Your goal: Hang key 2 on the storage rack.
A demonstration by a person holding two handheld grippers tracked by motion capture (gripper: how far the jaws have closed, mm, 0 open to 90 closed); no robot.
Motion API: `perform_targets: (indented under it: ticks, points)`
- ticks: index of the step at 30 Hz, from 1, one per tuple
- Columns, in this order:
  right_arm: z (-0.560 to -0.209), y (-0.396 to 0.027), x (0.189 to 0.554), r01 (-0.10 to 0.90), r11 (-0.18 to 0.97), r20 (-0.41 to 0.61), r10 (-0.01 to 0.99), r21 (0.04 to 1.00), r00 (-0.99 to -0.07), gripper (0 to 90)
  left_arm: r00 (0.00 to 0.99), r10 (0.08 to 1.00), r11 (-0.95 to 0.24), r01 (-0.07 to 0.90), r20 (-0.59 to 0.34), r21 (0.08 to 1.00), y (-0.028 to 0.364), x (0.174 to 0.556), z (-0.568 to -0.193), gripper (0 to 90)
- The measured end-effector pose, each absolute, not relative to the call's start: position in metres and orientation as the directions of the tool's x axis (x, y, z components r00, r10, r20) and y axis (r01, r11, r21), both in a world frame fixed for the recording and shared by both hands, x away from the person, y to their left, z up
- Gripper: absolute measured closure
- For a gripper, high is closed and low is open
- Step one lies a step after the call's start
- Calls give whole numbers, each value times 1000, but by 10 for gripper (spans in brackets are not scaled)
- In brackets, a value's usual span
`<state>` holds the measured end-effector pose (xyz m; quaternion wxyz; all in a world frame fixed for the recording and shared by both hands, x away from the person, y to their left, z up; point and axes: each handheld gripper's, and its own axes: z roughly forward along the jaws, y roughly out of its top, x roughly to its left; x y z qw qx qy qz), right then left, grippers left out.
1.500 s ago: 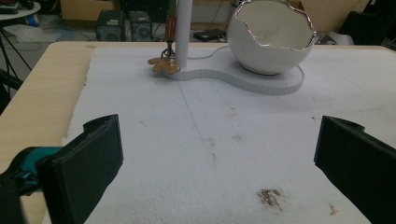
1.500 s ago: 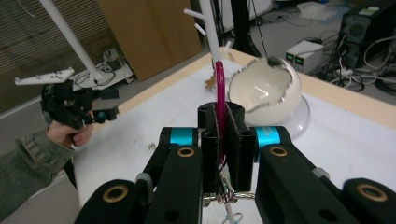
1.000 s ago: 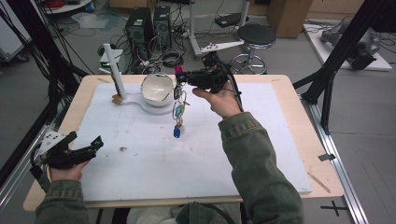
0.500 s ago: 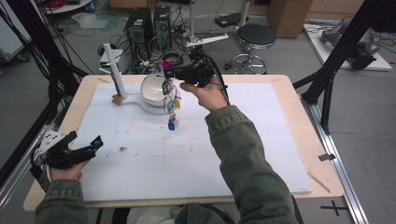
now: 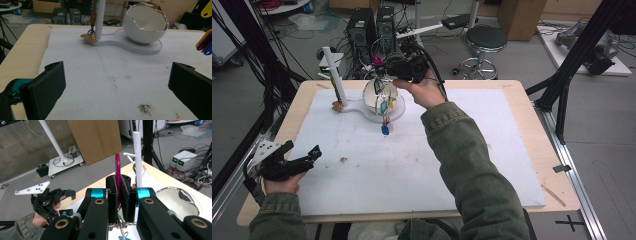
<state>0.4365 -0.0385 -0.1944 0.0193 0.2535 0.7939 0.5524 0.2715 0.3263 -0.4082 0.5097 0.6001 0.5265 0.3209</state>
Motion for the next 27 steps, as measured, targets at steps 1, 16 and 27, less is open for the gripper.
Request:
perform_targets:
  ticks: [1, 16, 27]
  points:
    - [-193, -36, 437, 383, 265, 248, 428, 885, -869, 851, 240, 959, 74, 304, -152, 950, 326, 272, -408, 17]
    - [-184, 11, 455, 368, 309, 227, 408, 877, -884, 850, 247, 957, 71, 309, -152, 948, 326, 274, -409, 17]
    - [-179, 33, 467, 362, 319, 218, 408, 876, -886, 851, 258, 954, 65, 313, -150, 948, 325, 277, -411, 17]
